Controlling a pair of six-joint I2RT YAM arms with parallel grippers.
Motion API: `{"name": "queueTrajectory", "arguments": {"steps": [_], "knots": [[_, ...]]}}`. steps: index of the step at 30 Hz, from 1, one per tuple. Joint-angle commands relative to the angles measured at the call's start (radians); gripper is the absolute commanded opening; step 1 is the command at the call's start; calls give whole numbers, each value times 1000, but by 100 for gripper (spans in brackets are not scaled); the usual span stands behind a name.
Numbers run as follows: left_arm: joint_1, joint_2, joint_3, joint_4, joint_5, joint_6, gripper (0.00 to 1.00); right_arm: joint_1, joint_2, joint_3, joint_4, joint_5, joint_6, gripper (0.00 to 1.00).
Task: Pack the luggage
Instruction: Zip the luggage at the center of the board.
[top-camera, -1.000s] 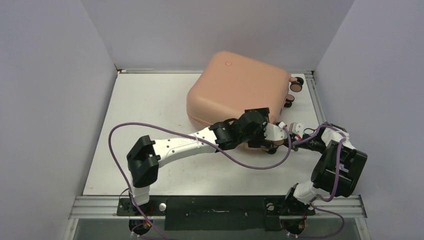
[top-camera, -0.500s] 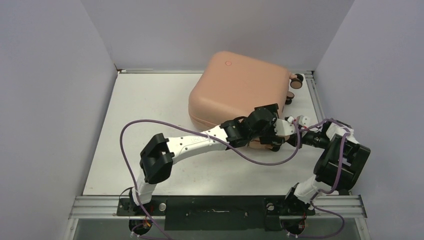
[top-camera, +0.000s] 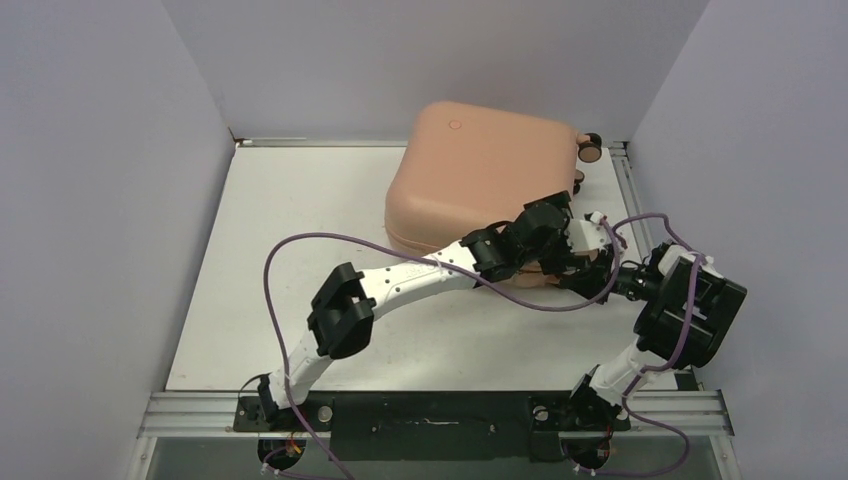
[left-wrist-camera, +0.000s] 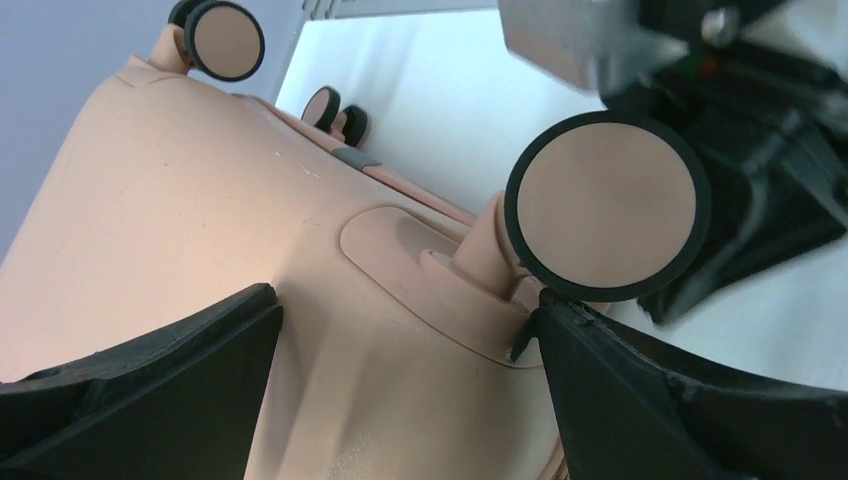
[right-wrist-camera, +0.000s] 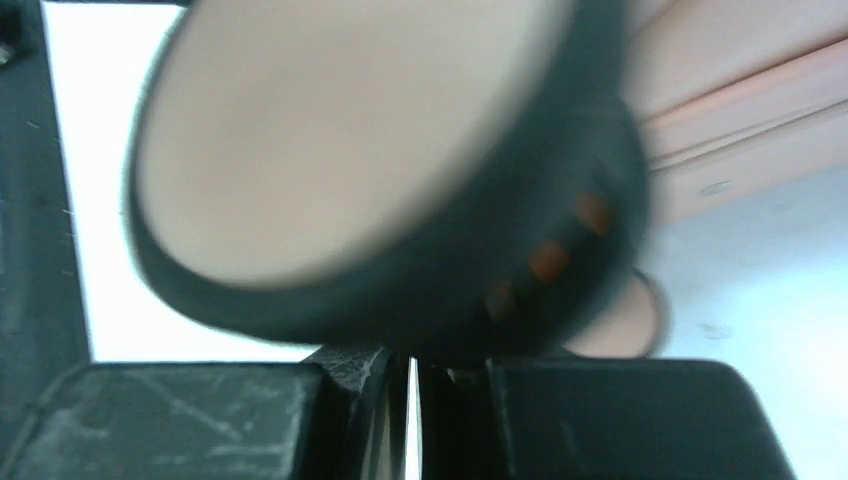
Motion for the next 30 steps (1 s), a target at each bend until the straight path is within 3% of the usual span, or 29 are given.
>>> {"name": "queueTrajectory", "arguments": {"steps": [1,5,9,13,30], "knots": [[64,158,53,-121,17,-165,98,28,24,14,-116,-11,134,5],[68,182,100,-140,26,-179,98,14,29,44,-113,-11,151,6],[82,147,76,-137,32,-181,98,-71,27,51,-112,-19,31,40],[92,111,25,-118,31,-175,98,-117,58,66,-113,-29,-169,58],[93,93,12,-139,62,-194,98,16,323,258,-116,-214,-434,62]]}}
